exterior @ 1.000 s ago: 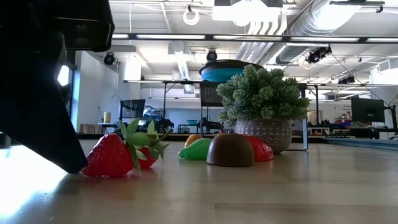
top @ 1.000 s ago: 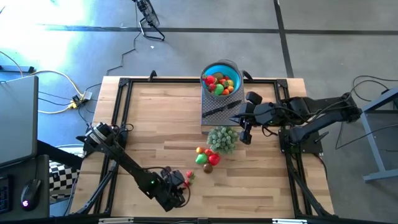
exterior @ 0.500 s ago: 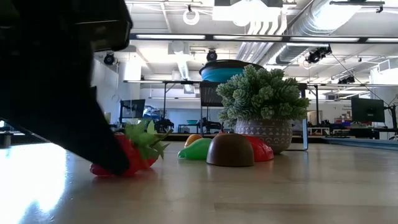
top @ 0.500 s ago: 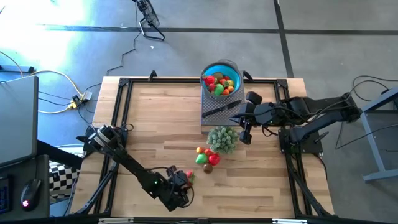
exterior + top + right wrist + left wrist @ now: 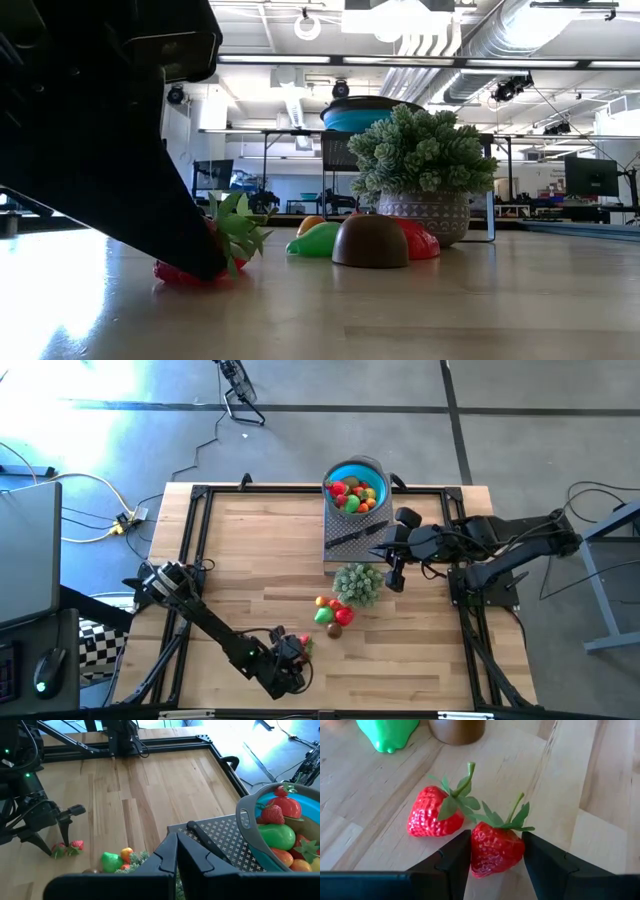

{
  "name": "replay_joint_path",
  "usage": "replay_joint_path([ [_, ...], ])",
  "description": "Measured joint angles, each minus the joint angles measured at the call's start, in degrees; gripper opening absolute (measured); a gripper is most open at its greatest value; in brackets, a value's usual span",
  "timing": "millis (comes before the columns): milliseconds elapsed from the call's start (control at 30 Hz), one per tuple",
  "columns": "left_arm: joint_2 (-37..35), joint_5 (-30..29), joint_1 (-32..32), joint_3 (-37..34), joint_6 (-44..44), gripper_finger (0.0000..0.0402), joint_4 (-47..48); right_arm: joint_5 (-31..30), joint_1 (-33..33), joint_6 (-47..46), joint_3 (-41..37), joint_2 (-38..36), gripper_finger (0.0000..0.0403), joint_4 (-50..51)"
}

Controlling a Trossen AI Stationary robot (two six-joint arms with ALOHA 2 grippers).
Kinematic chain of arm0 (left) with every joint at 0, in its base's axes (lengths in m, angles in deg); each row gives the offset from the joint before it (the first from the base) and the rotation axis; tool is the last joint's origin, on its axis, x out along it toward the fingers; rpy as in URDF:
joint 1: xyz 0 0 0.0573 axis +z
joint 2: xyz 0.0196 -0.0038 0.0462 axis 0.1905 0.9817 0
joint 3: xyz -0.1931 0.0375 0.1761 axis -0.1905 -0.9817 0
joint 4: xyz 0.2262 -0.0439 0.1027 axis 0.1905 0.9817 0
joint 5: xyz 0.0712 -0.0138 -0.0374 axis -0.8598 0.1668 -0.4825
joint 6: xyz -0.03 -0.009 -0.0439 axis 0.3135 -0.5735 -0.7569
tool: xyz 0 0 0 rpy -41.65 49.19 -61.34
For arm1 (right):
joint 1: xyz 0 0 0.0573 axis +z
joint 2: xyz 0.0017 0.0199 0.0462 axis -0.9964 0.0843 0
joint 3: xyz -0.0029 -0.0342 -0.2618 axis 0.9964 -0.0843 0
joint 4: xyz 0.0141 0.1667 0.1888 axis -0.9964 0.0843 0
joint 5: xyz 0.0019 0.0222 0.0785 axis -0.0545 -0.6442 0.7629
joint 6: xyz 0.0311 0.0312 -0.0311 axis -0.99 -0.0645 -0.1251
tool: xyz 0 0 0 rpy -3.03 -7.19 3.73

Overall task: Pick & Place Fruit
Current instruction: Put the red strawberry into the blue strainer bowl

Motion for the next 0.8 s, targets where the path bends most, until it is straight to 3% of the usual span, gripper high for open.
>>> replay_joint_path([
  [233,0.0,0.3,0.0,0.0,-0.2,0.0167,0.1,0.0,0.0,0.0,0.0,0.0,0.0003,0.0],
  [467,0.0,1.1,0.0,0.0,-0.2,0.013,0.2,0.0,0.0,0.0,0.0,0.0,0.0003,0.0],
  [667,0.0,2.1,0.0,0.0,-0.7,0.0154,0.1,0.0,0.0,0.0,0.0,0.0,0.0003,0.0],
  [800,-0.2,2.8,0.0,-0.1,-2.0,0.0147,0.1,0.1,0.0,0.0,0.0,0.0,0.0003,0.0],
])
